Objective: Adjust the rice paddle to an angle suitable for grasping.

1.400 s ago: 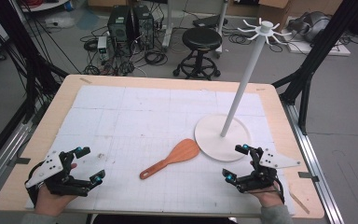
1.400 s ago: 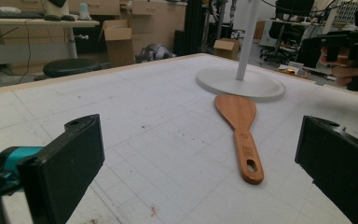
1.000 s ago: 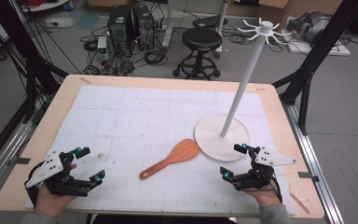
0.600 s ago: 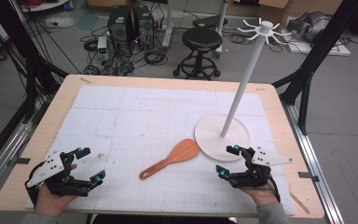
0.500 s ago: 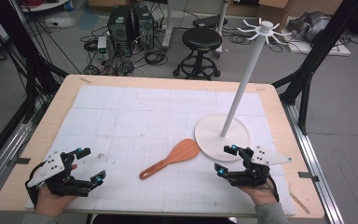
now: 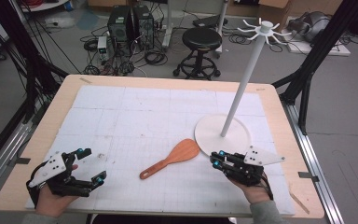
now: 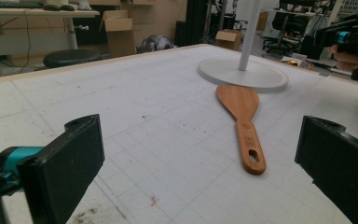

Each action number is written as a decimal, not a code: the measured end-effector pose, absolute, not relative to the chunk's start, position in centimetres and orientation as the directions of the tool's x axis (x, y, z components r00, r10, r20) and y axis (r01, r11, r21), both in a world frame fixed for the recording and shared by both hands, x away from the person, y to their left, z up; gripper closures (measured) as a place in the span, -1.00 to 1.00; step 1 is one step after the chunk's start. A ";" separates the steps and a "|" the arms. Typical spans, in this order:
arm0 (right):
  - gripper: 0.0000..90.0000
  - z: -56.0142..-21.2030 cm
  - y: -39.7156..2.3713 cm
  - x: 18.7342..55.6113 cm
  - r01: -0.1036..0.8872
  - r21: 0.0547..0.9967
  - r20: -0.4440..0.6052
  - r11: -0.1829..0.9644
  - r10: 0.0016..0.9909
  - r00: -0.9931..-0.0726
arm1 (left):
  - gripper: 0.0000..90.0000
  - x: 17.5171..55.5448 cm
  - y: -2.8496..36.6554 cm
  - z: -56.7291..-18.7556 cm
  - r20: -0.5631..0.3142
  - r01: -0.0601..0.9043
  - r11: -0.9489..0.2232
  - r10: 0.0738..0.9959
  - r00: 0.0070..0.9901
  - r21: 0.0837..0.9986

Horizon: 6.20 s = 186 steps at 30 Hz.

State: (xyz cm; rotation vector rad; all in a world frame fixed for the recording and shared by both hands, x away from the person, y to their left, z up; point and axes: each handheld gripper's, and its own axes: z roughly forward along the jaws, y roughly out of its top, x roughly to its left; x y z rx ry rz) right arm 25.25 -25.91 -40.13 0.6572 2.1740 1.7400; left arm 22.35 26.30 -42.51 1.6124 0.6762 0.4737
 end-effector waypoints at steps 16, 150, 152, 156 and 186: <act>0.98 -40.3 -22.8 26.6 0.160 0.958 0.032 0.238 0.466 -0.884 | -0.96 21.9 26.7 -42.7 -0.065 0.162 -0.079 0.682 0.728 0.984; 0.99 -44.1 -14.8 34.9 0.379 0.699 0.054 0.607 0.483 -0.874 | -0.96 20.6 27.3 -43.1 -0.080 0.197 -0.089 0.696 0.714 0.976; 0.99 -44.1 -15.0 34.6 0.378 0.697 0.051 0.609 0.484 -0.874 | -0.96 20.8 27.1 -43.1 -0.078 0.196 -0.094 0.689 0.720 0.976; 0.99 -44.1 -15.3 33.9 0.378 0.697 0.051 0.609 0.484 -0.873 | -0.96 21.2 26.8 -43.1 -0.080 0.194 -0.094 0.679 0.730 0.977; 0.99 -44.2 -16.9 29.0 0.359 0.706 0.037 0.610 0.475 -0.879 | -0.96 22.6 25.4 -43.1 -0.079 0.190 -0.106 0.640 0.764 0.976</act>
